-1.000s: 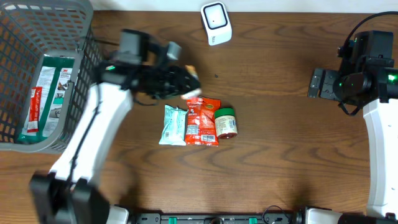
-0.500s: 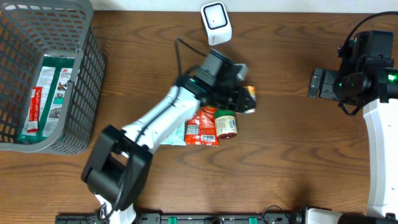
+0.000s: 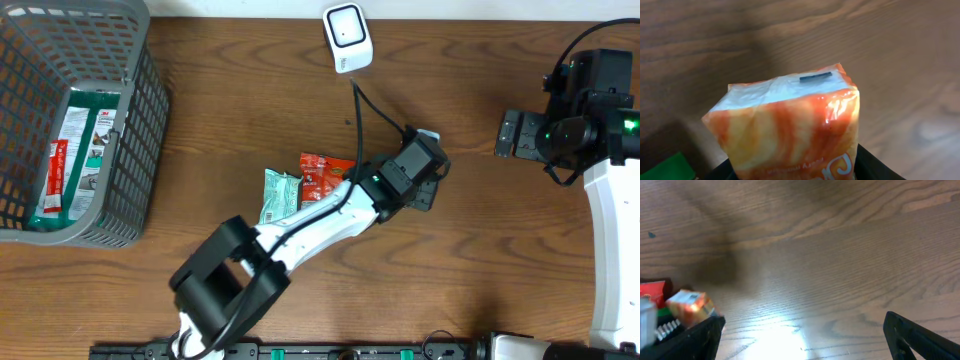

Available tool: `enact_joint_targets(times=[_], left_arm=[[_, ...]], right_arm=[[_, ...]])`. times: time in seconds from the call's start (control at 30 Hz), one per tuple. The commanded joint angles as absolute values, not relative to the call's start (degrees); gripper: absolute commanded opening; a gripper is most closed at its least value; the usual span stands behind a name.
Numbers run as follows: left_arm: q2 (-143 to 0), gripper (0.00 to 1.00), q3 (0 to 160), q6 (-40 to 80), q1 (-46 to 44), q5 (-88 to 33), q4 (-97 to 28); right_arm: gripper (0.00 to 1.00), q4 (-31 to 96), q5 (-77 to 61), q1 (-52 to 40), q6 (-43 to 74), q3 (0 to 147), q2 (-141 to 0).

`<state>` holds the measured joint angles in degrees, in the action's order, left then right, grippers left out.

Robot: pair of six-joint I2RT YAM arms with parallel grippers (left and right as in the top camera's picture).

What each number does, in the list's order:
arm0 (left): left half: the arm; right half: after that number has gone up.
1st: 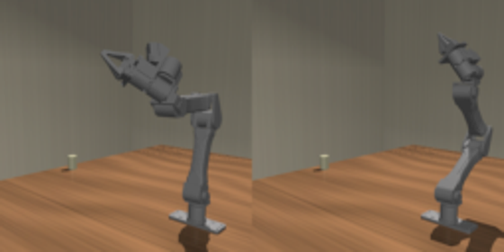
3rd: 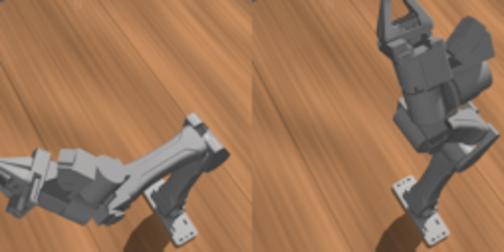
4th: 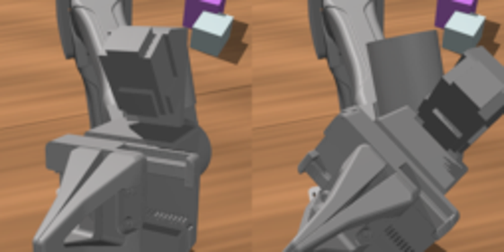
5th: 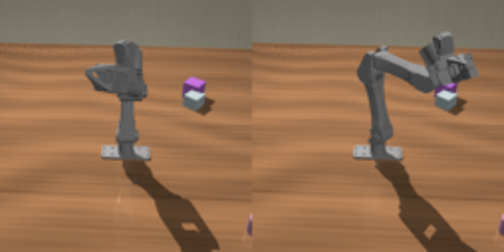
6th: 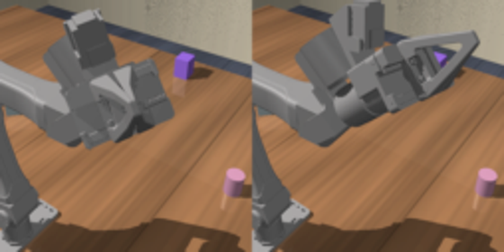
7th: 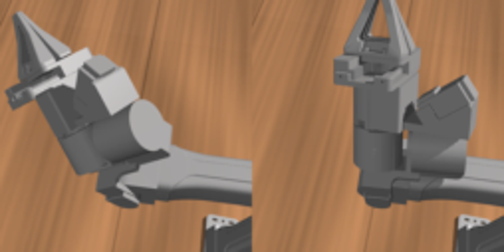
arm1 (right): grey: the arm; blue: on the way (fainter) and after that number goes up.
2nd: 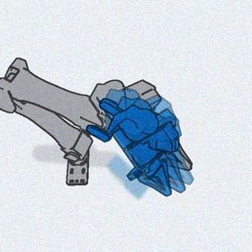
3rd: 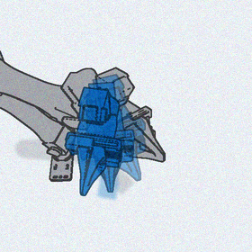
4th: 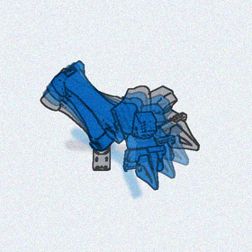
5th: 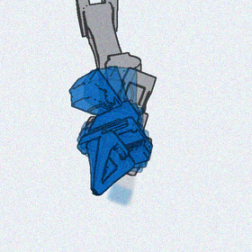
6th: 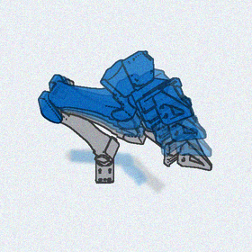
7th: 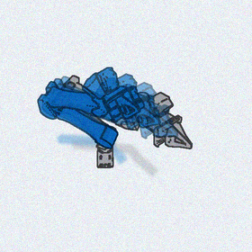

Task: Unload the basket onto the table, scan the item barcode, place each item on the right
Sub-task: 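Set the orange box down right of the jar and withdraw left gripper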

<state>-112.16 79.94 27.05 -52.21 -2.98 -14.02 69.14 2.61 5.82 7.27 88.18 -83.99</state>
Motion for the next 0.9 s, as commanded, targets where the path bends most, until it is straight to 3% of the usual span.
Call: enact_joint_targets(times=[0.0,0.13,0.3,0.63,0.87], left_arm=[[-115.68,0.52,80.03,27.38,-51.40,0.91,-13.76],[-117.23,0.53,80.03,27.27,-51.46,0.91,-13.13],[-117.03,0.88,81.30,27.11,-51.05,0.91,-12.49],[-105.84,0.90,84.05,27.09,-48.62,0.69,-14.52],[-93.71,0.91,84.03,27.11,-40.82,0.71,-32.51]], right_arm=[[0.99,69.06,3.14,5.96,8.10,88.77,-83.92],[0.99,69.06,3.14,5.96,8.10,88.77,-83.92],[0.99,69.06,3.14,5.96,8.12,88.77,-83.92],[0.99,69.06,3.14,5.96,8.12,88.77,-83.92],[0.99,69.06,3.14,5.96,8.10,88.77,-83.92]])
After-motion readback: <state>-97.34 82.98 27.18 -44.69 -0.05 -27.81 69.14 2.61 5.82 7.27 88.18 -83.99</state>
